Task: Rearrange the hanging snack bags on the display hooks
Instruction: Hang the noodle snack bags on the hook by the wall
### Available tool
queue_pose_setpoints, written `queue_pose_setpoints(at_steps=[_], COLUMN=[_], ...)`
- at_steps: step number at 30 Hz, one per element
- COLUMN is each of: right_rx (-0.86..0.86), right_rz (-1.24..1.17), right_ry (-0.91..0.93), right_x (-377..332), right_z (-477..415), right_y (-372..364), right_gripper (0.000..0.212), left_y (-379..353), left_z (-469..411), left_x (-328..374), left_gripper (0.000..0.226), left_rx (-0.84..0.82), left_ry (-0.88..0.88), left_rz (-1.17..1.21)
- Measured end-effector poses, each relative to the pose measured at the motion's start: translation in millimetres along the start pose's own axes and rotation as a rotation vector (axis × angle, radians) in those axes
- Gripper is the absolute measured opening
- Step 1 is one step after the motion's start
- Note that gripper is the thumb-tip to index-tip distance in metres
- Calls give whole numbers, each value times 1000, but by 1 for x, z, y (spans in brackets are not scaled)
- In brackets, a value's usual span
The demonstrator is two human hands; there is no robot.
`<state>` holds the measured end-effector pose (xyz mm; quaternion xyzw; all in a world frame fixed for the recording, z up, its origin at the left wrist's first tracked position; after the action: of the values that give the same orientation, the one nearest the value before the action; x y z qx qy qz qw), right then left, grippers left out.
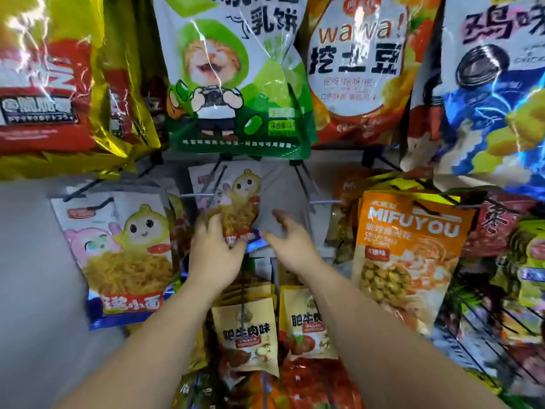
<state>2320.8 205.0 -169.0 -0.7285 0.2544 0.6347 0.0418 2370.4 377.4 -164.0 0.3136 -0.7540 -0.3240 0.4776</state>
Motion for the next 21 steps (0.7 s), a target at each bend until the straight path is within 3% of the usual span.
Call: queue_pose_setpoints(at_steps=[5,10,14,17,21], right_rx=[17,20,17,34,76], right_rz=[-12,-73,-124,-158,-166], right_ry=[-30,-44,-39,5,120], right_x=[2,2,3,-1,-7], right_z=[-43,-85,-107,-116,-118], right_y=[-13,-22,-29,-31,-23], right_gripper=[73,72,71,56,25], left_y=[-9,-18,-26,-35,-37], left_z=[-24,-46,-65,-76,-75], left_x=[0,-8,-12,-20,-22], left_gripper=[60,52,63,68,55], left_rx=[4,-13,1,-32,8], left_ry=[53,127,166,246,310], left_rz=[124,151,136,218,427])
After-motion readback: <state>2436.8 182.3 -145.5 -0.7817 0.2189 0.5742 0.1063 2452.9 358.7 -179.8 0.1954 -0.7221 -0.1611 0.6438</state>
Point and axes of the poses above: each hand's wrist, its own z-axis away from the middle knuckle, its own y-axis out of the back of the hand, x = y × z, the point moved 8 cm from there along -z, towards the middle knuckle, and after that the axes turned 13 degrees about -z, right-handed, at the moved point
